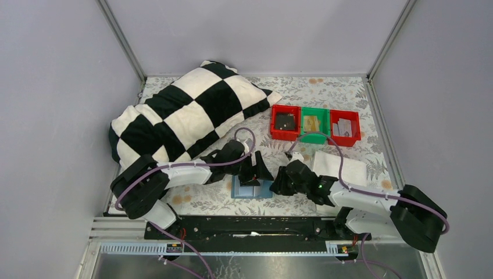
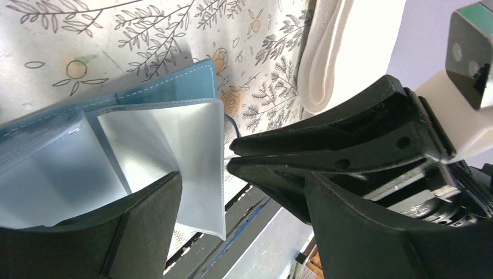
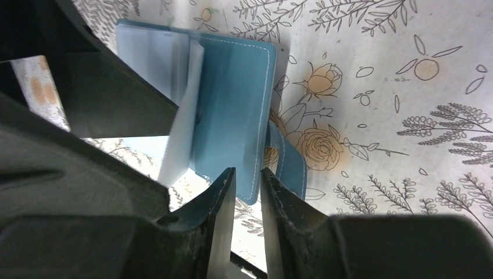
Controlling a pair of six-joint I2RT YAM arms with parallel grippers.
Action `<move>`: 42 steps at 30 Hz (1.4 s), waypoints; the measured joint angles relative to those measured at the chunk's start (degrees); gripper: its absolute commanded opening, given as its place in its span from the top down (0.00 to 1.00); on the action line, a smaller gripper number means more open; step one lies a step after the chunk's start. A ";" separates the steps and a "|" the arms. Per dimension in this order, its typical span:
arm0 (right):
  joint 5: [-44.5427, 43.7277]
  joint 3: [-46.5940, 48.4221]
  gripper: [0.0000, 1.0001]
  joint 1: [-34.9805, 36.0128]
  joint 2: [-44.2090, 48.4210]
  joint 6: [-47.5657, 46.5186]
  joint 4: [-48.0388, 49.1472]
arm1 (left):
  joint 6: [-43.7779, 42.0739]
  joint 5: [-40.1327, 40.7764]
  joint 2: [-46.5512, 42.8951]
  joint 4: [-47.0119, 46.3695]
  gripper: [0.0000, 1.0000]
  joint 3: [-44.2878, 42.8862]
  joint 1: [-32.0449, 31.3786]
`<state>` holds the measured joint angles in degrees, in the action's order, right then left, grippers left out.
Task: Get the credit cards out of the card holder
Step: Remove the credit card from the card holder.
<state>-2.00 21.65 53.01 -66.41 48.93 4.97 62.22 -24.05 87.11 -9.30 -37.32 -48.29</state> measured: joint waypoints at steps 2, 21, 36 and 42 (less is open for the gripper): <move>-0.31 -0.50 0.69 -0.13 2.54 -0.02 -0.70 | 0.44 0.02 0.20 -0.79 0.19 0.00 -0.20; 0.22 -2.19 0.69 -0.57 14.82 -0.02 -1.09 | 2.36 -1.40 8.74 -3.23 0.18 -3.50 -0.76; 6.95 -5.22 0.83 -0.59 -0.92 4.90 14.45 | -1.11 2.38 2.21 6.32 0.18 -6.19 -0.59; 7.04 -5.84 0.88 -0.66 -6.73 7.91 16.85 | -2.69 5.14 -1.79 12.04 0.17 -8.83 0.42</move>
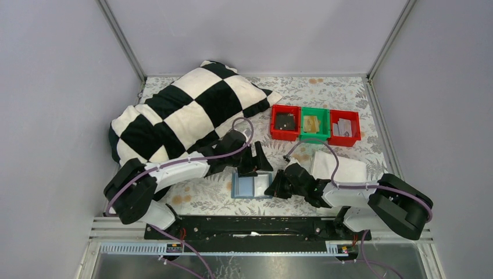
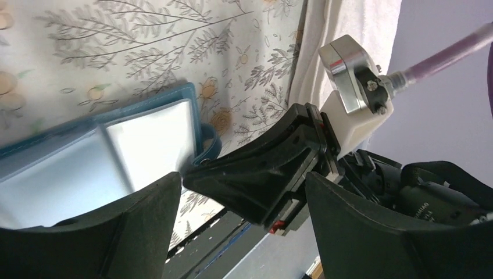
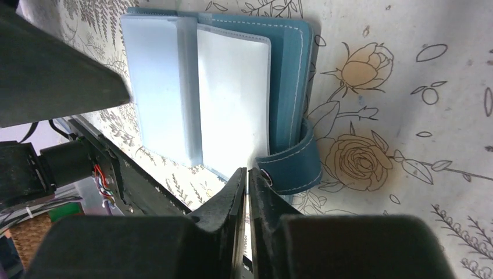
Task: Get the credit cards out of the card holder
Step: Remove the credit card from the card holder.
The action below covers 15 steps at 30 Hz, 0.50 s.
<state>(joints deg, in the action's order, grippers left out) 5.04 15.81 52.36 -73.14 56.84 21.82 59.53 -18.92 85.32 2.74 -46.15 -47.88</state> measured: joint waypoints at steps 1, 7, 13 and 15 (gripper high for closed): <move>0.00 0.09 0.88 0.00 -0.55 0.39 0.50 | -0.15 0.68 -1.14 1.40 0.17 -0.02 0.28; -0.04 0.09 0.88 -0.09 -2.01 2.47 2.38 | -0.85 3.91 -5.97 7.21 0.17 0.61 3.21; -0.02 0.22 0.88 -0.24 -2.38 3.48 2.54 | -1.92 4.87 -6.36 10.34 0.17 3.23 3.69; -0.02 0.48 0.88 -0.24 -2.51 3.48 2.29 | -2.12 5.40 -6.36 11.37 0.17 4.37 3.69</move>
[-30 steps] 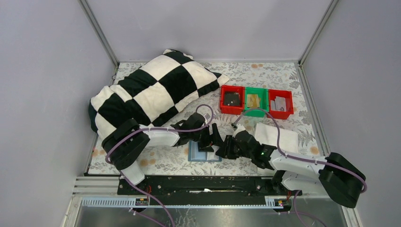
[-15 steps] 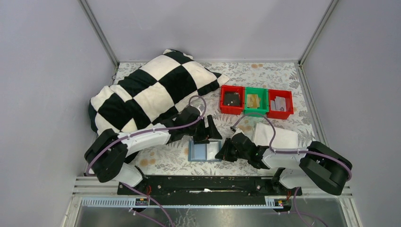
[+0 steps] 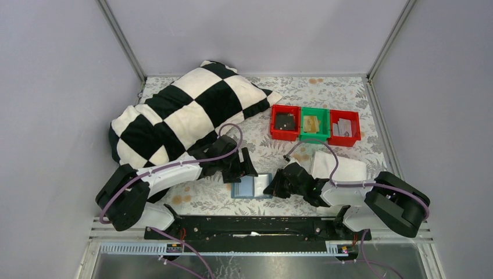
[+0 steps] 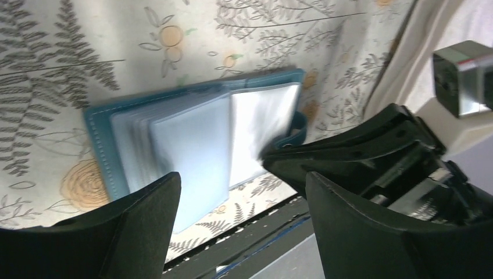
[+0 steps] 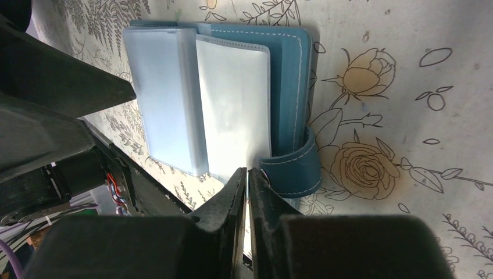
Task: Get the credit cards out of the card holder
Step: Remove the credit card from the card holder.
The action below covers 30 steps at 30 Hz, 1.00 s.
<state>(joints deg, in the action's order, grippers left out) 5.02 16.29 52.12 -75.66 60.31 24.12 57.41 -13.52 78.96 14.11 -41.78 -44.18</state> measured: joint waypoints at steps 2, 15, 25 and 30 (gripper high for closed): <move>0.00 0.22 0.88 0.00 -0.11 0.00 -0.28 | -0.24 0.61 0.00 0.96 0.17 0.70 0.00; 0.07 2.64 0.86 -0.07 -2.29 -0.42 -1.44 | -2.14 1.42 0.00 1.70 0.17 0.96 0.00; 0.09 3.17 0.87 -0.07 -2.60 -0.50 -1.99 | -2.14 -1.97 0.72 -1.22 0.17 1.05 0.00; 0.04 3.17 0.86 -0.09 -2.54 -0.48 -2.05 | -1.64 -4.35 0.55 -3.67 0.17 1.05 0.00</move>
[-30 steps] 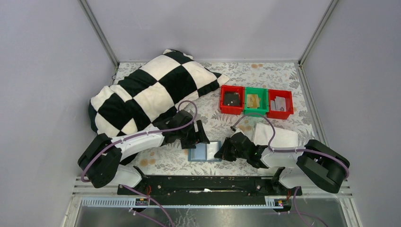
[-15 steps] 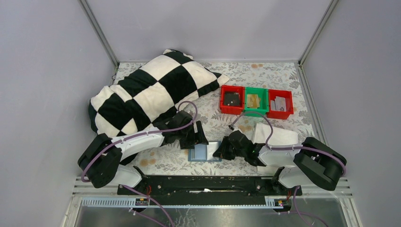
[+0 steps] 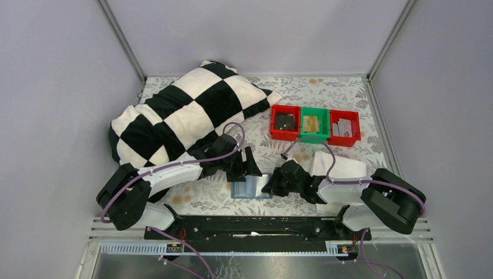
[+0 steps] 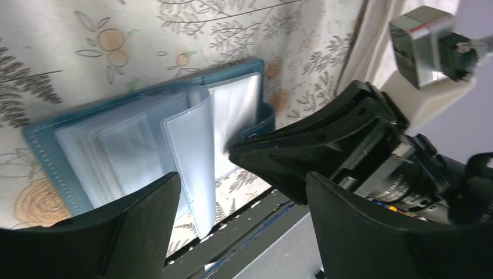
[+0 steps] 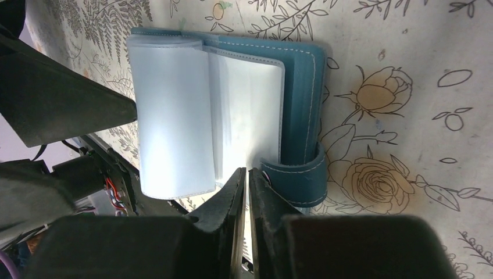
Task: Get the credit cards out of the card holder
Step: Remove the credit card from the card holder.
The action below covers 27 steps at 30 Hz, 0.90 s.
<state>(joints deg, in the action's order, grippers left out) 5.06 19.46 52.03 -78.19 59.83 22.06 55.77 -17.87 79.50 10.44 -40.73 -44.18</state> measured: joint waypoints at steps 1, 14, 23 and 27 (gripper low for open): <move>-0.02 -0.02 0.86 0.00 0.11 0.00 -0.15 | 0.22 -0.57 -0.04 -0.68 0.17 0.00 0.00; -2.89 -1.97 0.84 -1.18 8.81 -0.96 -8.22 | 1.79 -0.79 1.55 -3.45 0.13 -0.04 -1.09; -4.39 -1.99 0.84 -1.46 10.36 -2.62 -11.10 | -0.92 12.81 -4.48 10.97 0.13 -3.63 -1.03; -4.35 -1.97 0.83 -1.49 9.73 -2.62 -10.67 | -0.94 12.50 -4.31 10.97 0.13 -3.02 -1.03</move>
<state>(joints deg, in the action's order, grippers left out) 0.71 17.50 50.54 -68.47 57.21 11.40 54.83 -5.37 75.20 21.41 -43.75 -45.21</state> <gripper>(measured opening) 0.164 0.867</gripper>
